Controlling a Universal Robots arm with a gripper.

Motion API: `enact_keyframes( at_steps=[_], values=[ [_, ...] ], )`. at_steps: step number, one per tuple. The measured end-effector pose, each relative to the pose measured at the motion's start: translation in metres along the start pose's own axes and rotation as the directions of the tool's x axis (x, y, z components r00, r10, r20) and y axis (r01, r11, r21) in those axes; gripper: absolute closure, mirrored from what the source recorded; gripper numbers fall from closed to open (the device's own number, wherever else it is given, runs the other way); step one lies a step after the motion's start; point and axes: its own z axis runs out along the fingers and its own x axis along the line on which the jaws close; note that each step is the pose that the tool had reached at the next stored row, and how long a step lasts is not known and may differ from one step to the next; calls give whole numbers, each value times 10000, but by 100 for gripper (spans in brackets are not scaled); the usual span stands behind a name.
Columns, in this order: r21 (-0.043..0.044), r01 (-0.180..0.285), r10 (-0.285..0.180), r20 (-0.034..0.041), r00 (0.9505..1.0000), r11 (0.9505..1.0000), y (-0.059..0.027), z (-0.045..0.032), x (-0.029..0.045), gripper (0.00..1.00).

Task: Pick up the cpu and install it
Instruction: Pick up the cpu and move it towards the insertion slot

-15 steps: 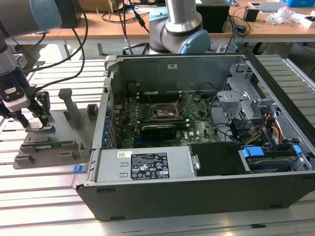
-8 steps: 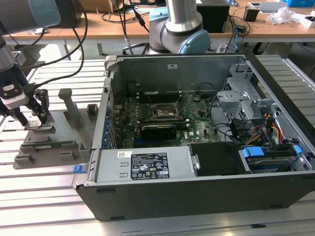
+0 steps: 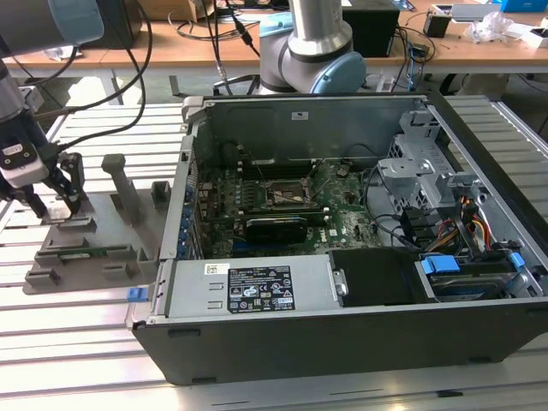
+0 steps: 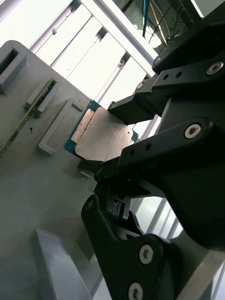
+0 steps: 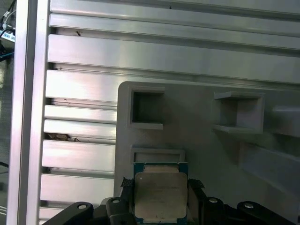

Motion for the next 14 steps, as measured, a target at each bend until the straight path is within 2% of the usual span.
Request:
enact_keyframes(
  at_steps=[14],
  values=[
    [1, 0, 0, -1, 10000, 10000, -3, -80, -2, 45]
  ],
)
